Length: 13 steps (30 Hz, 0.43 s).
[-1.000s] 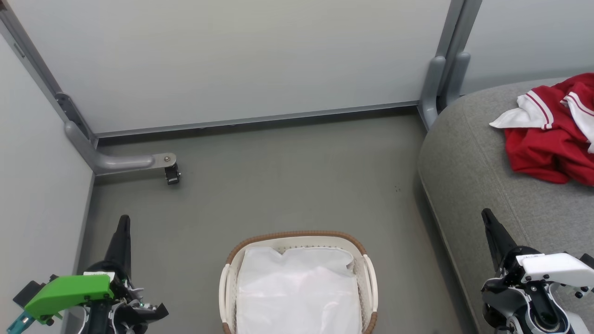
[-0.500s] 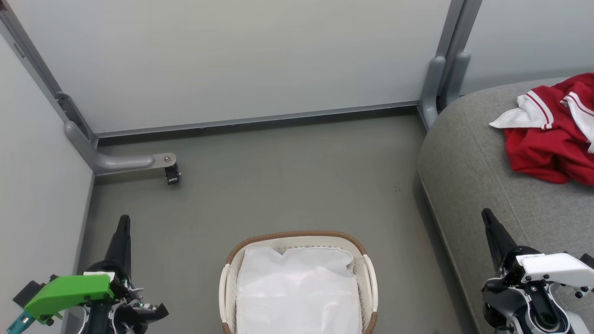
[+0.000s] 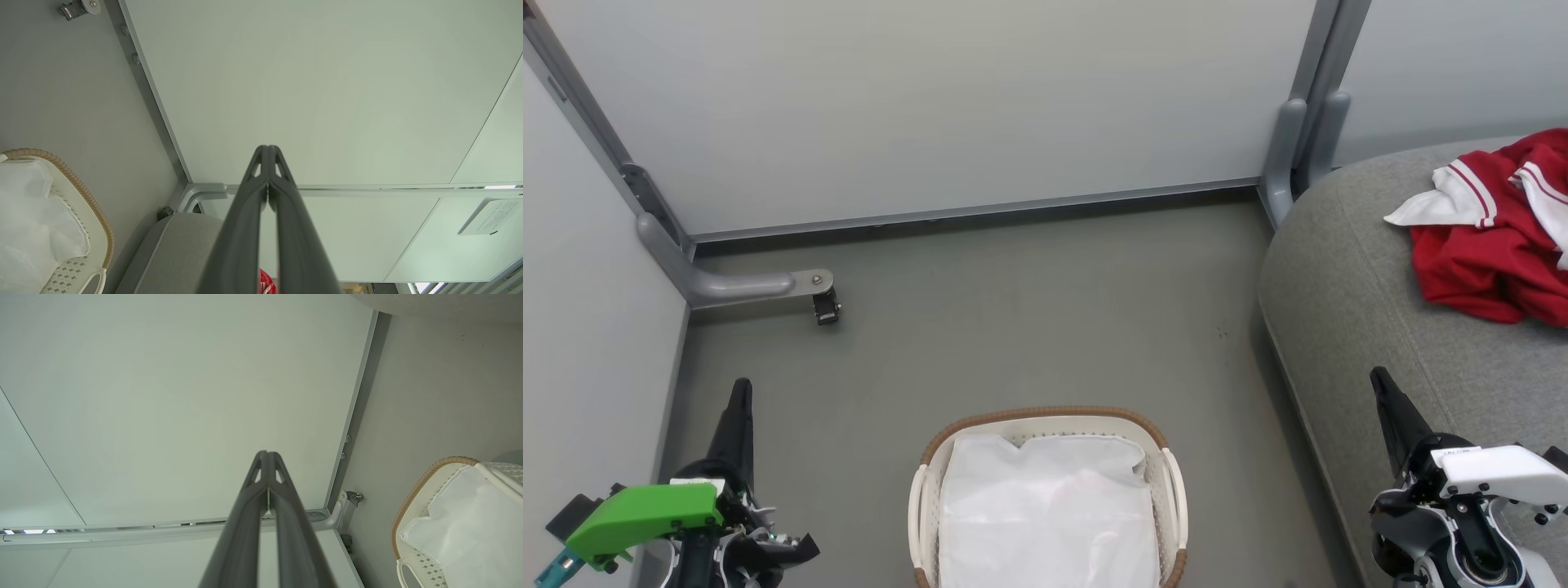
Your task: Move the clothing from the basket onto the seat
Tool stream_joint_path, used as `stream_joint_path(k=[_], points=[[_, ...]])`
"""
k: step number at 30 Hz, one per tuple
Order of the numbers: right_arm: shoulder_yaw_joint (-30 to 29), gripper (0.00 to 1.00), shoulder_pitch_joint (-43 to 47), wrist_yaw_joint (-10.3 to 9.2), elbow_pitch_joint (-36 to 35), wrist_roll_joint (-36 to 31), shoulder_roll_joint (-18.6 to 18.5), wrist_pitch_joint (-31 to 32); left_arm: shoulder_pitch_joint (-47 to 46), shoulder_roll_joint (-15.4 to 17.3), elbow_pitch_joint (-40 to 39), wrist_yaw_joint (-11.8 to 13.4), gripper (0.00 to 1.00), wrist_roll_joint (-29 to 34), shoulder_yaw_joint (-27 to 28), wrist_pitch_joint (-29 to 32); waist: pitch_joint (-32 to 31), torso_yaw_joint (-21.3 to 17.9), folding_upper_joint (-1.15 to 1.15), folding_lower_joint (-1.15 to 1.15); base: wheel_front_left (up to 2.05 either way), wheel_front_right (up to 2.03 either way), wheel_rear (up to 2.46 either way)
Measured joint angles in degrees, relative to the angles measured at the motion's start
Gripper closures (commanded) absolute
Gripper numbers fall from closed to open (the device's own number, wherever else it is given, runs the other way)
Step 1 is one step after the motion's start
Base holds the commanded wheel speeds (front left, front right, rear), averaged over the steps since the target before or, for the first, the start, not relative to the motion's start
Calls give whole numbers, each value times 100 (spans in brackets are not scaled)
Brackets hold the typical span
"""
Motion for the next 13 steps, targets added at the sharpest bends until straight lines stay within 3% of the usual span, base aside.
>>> stream_joint_path(k=[13], points=[[0,100,-1,0,0,0,0,0,0,0,0,1,100,-3,0,0,0,0,0,0,0,0,0]])
